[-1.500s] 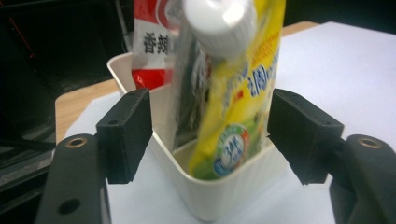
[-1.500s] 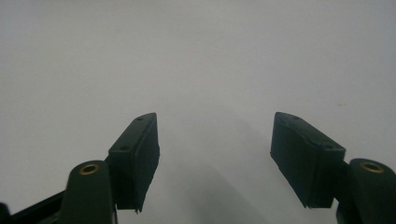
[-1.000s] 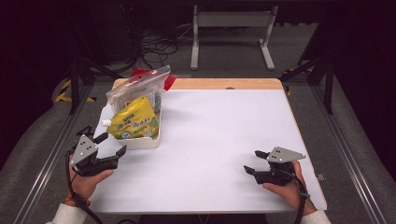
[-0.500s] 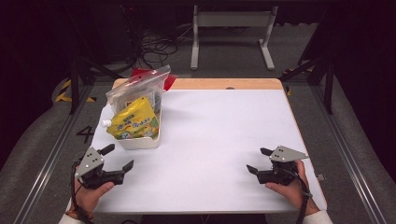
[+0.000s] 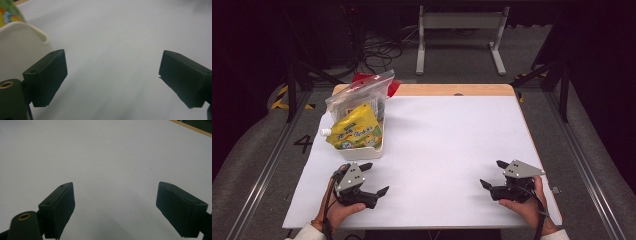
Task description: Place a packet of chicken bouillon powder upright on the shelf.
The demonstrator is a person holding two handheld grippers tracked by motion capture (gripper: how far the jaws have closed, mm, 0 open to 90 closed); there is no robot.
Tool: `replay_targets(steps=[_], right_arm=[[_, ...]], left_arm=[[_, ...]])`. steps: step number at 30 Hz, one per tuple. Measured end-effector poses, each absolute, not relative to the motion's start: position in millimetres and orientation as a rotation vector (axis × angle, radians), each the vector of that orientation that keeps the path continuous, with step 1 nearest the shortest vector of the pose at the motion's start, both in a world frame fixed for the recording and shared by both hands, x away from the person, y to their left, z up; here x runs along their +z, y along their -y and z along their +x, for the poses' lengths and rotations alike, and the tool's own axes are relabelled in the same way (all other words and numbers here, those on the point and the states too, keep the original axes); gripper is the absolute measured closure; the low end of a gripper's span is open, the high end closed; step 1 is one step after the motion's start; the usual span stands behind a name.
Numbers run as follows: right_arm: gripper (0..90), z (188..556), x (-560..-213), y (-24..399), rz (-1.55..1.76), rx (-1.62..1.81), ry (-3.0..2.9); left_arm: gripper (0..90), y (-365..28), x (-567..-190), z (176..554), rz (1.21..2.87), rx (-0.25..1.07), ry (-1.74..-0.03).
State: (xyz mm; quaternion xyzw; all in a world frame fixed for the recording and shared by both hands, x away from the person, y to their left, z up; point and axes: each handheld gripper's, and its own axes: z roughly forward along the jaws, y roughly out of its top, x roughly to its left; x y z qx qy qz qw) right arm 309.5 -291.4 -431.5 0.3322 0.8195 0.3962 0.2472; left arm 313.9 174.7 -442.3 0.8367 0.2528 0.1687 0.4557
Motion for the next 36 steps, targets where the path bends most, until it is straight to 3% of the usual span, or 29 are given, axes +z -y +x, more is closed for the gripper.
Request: replay_targets(steps=[11, 36], right_arm=[[14.4, 299.7, -437.7, 298.1, 0.899, 1.057, -2.264], [13.8, 295.0, -443.5, 298.3, 0.903, 1.025, -2.278]], left_arm=[[8.9, -137.5, -450.9, 315.0, 2.144, 0.358, -0.520], [9.0, -139.7, -454.3, 326.4, 2.171, 0.365, -0.525]])
